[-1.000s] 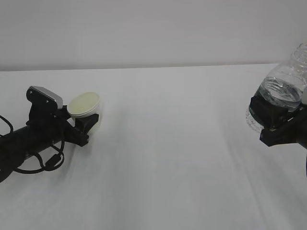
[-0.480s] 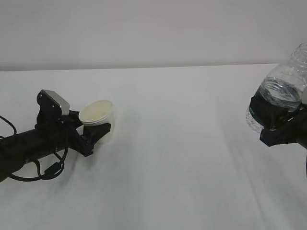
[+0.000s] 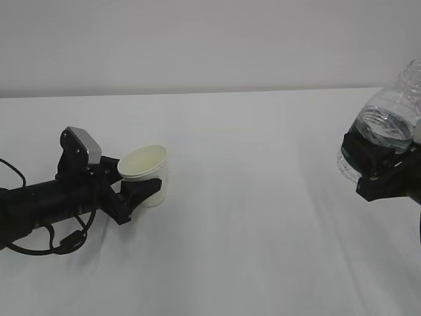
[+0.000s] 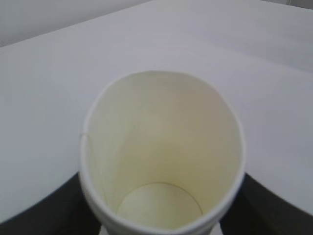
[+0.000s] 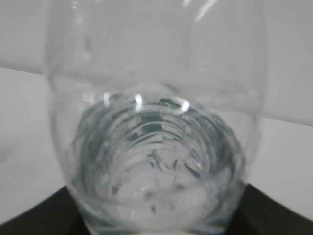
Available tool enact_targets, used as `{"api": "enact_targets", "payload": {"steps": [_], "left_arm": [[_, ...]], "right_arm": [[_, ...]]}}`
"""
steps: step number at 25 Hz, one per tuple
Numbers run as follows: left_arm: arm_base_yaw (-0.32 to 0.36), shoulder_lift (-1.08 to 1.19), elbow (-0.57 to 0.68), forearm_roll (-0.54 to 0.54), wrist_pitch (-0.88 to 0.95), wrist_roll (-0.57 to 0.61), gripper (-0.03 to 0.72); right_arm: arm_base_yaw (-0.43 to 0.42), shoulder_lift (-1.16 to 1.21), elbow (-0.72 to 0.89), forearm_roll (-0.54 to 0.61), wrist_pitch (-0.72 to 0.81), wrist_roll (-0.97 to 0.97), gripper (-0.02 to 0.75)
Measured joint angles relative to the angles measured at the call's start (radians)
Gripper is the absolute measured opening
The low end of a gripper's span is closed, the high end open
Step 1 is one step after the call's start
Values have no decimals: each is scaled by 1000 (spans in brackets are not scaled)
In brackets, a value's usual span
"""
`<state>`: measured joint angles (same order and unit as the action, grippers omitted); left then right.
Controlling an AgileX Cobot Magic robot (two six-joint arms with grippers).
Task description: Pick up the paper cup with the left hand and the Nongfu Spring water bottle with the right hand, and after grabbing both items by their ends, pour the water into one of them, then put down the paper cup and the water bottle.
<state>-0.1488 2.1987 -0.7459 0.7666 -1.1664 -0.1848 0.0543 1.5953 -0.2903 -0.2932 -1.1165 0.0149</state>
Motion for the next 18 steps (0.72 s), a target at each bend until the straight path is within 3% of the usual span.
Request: {"api": "enact_targets", "payload": {"steps": [18], "left_arm": [[-151, -31, 0, 15, 10, -16, 463]], "right_arm": [[0, 0, 0, -14, 30, 0, 417]]}}
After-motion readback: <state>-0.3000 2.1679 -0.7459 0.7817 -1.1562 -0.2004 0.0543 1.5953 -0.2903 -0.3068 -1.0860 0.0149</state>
